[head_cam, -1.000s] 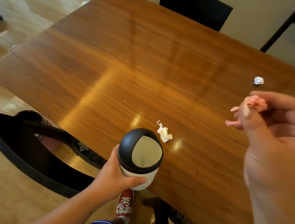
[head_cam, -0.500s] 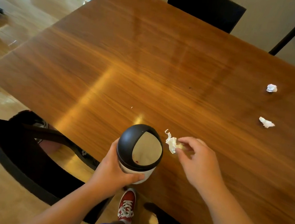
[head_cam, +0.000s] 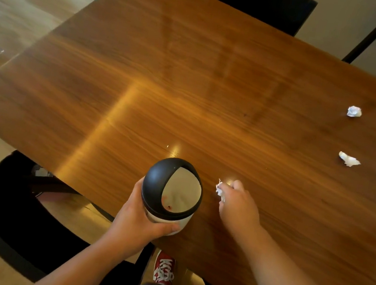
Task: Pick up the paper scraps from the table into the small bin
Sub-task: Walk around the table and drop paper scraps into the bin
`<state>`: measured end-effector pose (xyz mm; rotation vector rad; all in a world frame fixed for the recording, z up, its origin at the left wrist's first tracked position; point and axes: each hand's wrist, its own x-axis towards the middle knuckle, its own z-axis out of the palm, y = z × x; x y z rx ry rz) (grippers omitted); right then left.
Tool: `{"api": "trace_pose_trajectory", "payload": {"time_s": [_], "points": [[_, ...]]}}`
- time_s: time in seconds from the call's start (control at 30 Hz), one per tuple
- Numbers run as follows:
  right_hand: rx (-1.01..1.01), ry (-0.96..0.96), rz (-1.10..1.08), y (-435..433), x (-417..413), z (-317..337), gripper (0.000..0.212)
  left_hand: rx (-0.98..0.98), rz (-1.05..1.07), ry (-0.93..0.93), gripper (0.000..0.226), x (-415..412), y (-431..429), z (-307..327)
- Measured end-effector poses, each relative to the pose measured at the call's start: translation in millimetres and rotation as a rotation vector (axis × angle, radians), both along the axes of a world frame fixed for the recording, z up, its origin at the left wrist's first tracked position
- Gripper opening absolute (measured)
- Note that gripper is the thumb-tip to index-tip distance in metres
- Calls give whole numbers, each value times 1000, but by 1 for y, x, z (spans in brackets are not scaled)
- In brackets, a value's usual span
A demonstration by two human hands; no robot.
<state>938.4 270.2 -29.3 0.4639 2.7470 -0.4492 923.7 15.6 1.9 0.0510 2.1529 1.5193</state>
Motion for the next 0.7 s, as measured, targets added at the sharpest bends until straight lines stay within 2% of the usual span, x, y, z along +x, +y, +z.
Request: {"api": "trace_pose_trajectory", "payload": {"time_s": [0.17, 0.27, 0.43, 0.57, 0.7], "points": [[-38, 11, -18, 5, -1, -2, 15, 17, -22, -17, 103, -6, 5, -3], [-147, 50, -121, 14, 6, 4, 9, 24, -44, -33, 106, -6, 9, -2], [-422, 221, -415, 36, 31, 40, 21, 11, -112, -40, 110, 1, 21, 1], [-473, 427, -550, 53, 52, 102, 27, 15, -182, -64, 111, 7, 36, 3], [-466, 637, -573, 67, 80, 178, 25, 20, -266, -46, 105, 16, 60, 11]]}}
